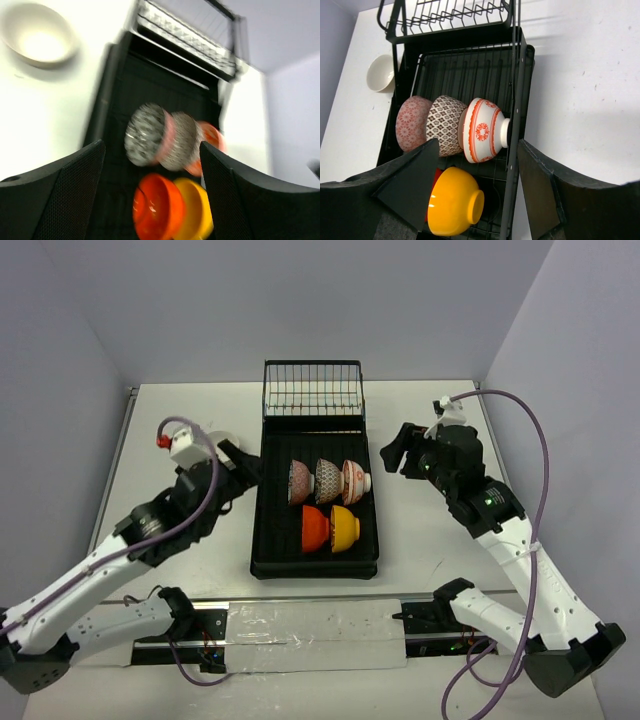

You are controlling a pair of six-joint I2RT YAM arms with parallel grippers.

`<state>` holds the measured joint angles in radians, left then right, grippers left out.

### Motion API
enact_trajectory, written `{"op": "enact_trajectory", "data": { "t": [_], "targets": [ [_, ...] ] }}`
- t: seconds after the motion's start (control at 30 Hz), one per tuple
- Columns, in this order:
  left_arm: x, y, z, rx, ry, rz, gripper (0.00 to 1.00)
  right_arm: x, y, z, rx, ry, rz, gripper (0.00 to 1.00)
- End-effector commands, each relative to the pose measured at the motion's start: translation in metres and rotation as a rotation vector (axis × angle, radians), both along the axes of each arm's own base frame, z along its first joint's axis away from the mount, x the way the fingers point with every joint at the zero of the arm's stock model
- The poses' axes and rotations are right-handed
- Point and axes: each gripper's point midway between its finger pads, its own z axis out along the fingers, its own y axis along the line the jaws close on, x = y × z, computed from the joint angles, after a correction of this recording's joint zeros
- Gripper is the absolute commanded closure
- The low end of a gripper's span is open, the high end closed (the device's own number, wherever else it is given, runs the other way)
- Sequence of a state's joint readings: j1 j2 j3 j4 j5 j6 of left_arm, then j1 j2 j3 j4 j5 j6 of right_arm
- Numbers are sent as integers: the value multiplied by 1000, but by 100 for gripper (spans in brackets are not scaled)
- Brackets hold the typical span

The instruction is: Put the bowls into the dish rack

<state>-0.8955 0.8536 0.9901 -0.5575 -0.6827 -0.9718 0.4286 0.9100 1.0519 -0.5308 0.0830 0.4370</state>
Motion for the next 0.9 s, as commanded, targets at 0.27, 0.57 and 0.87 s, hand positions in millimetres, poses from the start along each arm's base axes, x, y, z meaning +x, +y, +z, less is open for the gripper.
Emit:
{"op": "enact_trajectory", "data": {
  "t": [0.27, 0.57, 0.87],
  "targets": [
    [116, 86, -32, 182, 183, 259, 24, -13, 12, 25, 71, -92, 74, 29],
    [213, 73, -85, 76, 314, 168, 27, -18, 22, 27, 103, -92, 126, 29],
    [269, 56, -141, 55, 422, 127, 27, -14, 27, 16, 96, -58, 135, 29]
  ]
}}
